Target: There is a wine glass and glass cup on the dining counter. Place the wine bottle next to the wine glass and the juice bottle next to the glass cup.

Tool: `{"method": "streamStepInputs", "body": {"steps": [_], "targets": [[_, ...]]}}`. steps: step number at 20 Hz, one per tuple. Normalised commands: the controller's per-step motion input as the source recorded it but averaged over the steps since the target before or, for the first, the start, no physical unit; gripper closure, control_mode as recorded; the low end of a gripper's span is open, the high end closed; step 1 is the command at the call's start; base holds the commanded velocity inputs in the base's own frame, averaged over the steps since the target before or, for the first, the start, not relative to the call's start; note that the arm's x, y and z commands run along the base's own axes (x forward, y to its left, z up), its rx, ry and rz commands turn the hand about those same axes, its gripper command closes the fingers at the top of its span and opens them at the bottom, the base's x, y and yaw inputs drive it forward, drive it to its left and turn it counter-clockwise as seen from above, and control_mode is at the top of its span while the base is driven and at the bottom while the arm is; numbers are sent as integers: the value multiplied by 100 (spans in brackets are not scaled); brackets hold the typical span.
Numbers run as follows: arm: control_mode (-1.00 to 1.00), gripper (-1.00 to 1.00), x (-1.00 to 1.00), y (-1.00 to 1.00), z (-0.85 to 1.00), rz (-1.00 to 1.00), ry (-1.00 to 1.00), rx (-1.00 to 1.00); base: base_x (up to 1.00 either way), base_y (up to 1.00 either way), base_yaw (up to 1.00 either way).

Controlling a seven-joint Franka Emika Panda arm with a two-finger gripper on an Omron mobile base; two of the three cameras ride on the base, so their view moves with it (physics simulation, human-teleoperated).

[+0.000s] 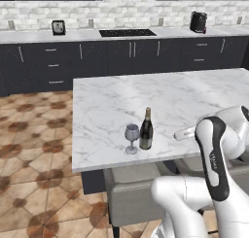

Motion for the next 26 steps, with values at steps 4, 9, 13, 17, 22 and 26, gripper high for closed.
{"method": "streamStepInputs", "body": {"steps": [4, 9, 13, 17, 22, 26], "targets": [[-100, -100, -32, 0, 4, -33, 2, 0, 0, 0, 0], [-100, -100, -30, 0, 15, -26, 0, -1, 0, 0, 0], [-100, -100, -27, 0, 19, -21, 0, -4, 0, 0, 0], [-100, -100, -37, 1, 4, -9, 0, -16, 0, 0, 0], [-100, -100, -20, 0, 0, -3, 0, -14, 0, 0, 0], [-100, -100, -1, 1, 0, 0, 0, -6, 0, 0, 0]]}}
